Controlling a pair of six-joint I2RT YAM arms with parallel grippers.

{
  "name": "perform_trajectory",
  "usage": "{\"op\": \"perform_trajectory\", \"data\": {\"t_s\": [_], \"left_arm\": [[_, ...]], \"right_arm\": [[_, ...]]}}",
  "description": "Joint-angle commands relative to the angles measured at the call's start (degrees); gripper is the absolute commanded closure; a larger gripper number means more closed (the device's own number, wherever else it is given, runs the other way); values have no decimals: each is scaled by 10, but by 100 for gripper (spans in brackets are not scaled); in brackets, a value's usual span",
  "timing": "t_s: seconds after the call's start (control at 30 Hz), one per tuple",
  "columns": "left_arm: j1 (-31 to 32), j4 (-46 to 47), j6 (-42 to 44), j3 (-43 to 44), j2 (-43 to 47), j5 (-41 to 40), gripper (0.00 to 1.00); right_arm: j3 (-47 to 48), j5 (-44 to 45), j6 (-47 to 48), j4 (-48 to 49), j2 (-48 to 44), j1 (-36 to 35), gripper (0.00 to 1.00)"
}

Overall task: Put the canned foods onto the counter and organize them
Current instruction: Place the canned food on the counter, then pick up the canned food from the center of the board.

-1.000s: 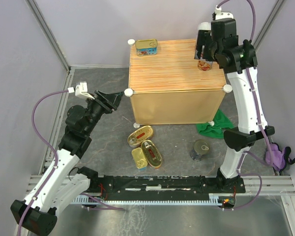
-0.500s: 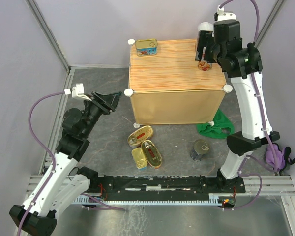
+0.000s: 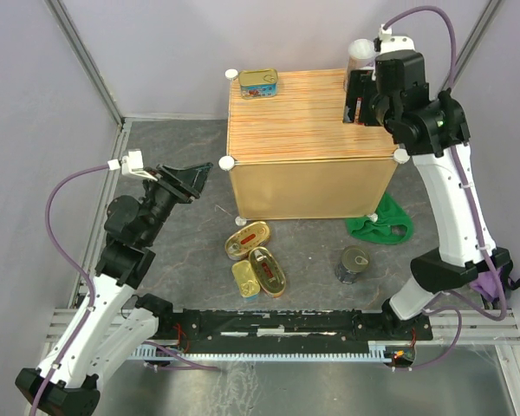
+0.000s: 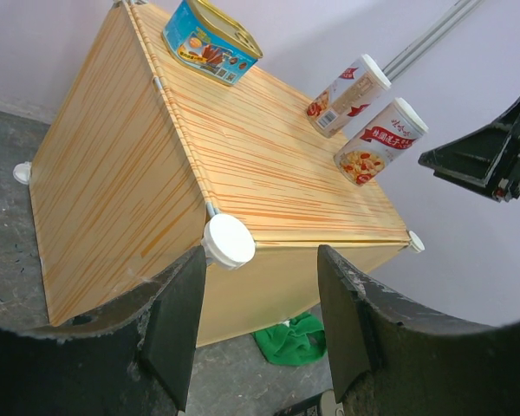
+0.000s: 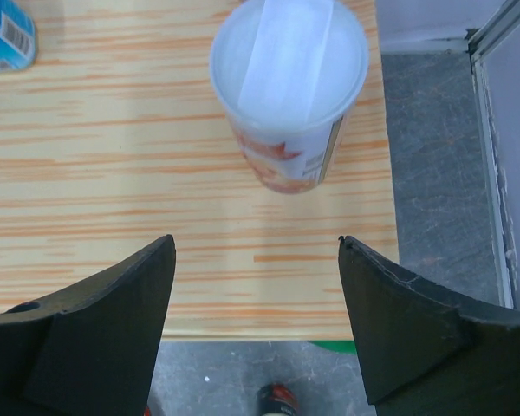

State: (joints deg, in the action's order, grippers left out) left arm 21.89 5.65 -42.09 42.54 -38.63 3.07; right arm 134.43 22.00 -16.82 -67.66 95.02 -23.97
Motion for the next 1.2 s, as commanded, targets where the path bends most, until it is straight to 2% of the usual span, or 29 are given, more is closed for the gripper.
{"op": "perform_trajectory", "data": {"t_s": [0.0, 0.33, 0.63, 0.9, 1.17], "left_arm": [[1, 3, 1, -1, 7, -4, 39], [2, 6, -2, -9, 5, 0, 39], [2, 16, -2, -17, 3, 1, 39], [2, 23, -3, -25, 2, 3, 39], [2, 26, -2, -31, 2, 2, 39]], "right_arm": [[-57, 26, 2, 29, -59, -20, 17], [-265, 36, -29, 62, -200, -67, 19], [-427, 71, -102, 36, -299, -142, 22], [-507, 69, -146, 11, -347, -169, 23], [-611, 21, -208, 17, -384, -183, 23]]}}
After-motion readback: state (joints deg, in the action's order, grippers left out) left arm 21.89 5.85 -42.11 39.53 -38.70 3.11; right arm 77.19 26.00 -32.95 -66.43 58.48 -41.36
